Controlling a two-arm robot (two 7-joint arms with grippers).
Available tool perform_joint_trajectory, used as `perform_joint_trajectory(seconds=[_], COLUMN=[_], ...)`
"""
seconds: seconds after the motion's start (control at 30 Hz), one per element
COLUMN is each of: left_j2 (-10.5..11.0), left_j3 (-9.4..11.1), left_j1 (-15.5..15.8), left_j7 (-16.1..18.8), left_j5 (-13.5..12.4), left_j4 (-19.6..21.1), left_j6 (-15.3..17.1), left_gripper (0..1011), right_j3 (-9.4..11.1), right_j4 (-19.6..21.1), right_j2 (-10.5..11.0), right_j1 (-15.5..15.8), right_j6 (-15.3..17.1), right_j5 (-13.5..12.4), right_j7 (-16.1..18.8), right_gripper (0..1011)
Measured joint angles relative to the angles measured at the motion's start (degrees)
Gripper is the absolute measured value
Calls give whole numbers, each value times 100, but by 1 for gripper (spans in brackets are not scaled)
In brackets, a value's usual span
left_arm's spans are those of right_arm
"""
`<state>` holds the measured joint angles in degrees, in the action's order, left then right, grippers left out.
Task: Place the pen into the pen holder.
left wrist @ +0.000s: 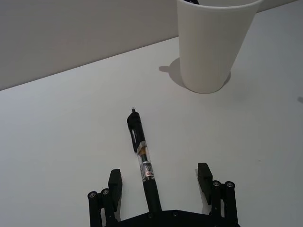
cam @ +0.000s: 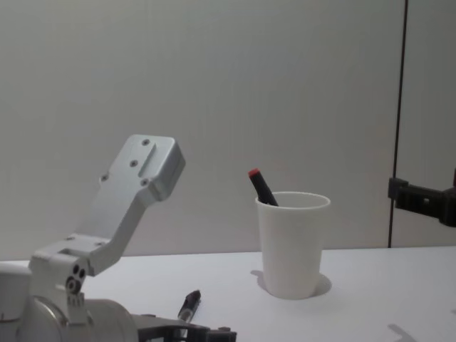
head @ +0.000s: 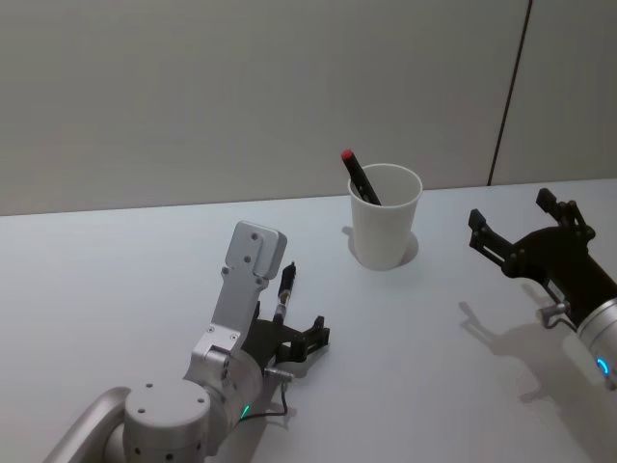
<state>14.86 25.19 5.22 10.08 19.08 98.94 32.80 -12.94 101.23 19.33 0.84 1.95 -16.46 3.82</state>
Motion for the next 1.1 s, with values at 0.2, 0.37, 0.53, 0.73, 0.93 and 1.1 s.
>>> perform_joint_trajectory(seconds=[0.2,0.37,0.53,0.73,0.93,1.1], left_j2=[-8,-10,-13,-16,-17,-17], left_j3=[-8,-11,-13,-17,-18,-18], left_j1=[3,4,4,4,3,3], left_j7=[5,8,11,13,13,13], left_j5=[-7,-10,-13,-16,-17,-17], left_j4=[-4,-5,-5,-5,-5,-5], left_j6=[6,8,10,14,15,15], left_gripper=[942,811,682,480,258,138], right_j3=[0,0,0,0,0,0], right_j4=[0,0,0,0,0,0], right_j2=[0,0,0,0,0,0], right_j1=[0,0,0,0,0,0], right_j6=[0,0,0,0,0,0], right_j5=[0,0,0,0,0,0], right_j7=[0,0,0,0,0,0], right_gripper=[1001,1001,1002,1001,1001,1002])
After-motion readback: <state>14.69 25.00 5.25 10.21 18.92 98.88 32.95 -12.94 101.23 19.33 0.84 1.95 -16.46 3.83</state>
